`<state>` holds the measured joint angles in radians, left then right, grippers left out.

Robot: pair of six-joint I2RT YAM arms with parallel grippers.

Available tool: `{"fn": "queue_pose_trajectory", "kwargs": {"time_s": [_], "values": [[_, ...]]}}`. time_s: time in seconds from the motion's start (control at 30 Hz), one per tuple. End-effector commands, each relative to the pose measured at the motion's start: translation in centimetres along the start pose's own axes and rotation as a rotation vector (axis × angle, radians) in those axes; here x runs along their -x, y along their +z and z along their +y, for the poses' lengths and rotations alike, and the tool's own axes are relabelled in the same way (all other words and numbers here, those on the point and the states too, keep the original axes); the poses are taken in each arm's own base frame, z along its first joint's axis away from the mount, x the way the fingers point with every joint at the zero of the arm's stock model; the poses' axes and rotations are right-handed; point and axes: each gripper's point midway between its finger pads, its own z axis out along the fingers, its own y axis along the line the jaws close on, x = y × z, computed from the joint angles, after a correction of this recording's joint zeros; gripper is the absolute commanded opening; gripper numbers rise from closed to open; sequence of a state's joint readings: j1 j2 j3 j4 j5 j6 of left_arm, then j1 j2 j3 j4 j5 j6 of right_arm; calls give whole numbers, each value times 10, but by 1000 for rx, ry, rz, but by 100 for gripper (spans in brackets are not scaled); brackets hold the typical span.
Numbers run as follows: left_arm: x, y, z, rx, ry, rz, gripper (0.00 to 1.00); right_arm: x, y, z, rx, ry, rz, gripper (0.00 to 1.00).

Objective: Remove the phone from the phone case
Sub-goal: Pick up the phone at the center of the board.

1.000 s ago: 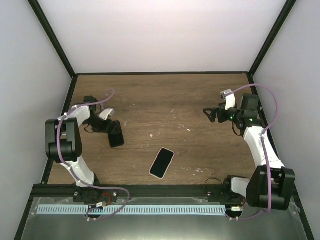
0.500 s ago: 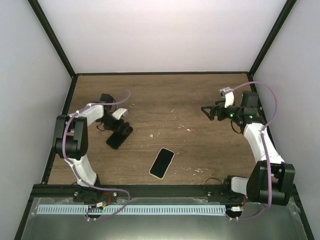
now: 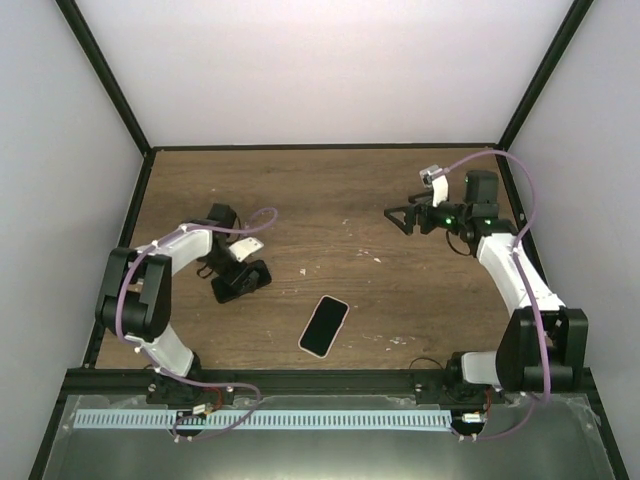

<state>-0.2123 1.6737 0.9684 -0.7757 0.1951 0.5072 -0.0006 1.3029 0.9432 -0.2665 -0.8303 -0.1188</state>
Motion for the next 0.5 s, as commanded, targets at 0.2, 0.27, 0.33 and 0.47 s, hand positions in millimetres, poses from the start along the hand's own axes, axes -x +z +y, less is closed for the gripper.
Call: {"fn": "queue_pose_trajectory", "kwargs": {"time_s": [0.2, 0.27, 0.33, 0.47], "values": [[-26, -7, 38, 59, 301, 56, 100, 20, 11, 18, 109, -11, 2, 100], [-29, -4, 42, 74, 318, 67, 100, 20, 9, 19, 106, -15, -2, 100], [-32, -2, 38, 64, 351, 67, 100, 20, 9, 20, 106, -17, -6, 100], [-42, 3, 34, 79, 445, 70, 100, 21, 11, 21, 122, -9, -4, 100]]}}
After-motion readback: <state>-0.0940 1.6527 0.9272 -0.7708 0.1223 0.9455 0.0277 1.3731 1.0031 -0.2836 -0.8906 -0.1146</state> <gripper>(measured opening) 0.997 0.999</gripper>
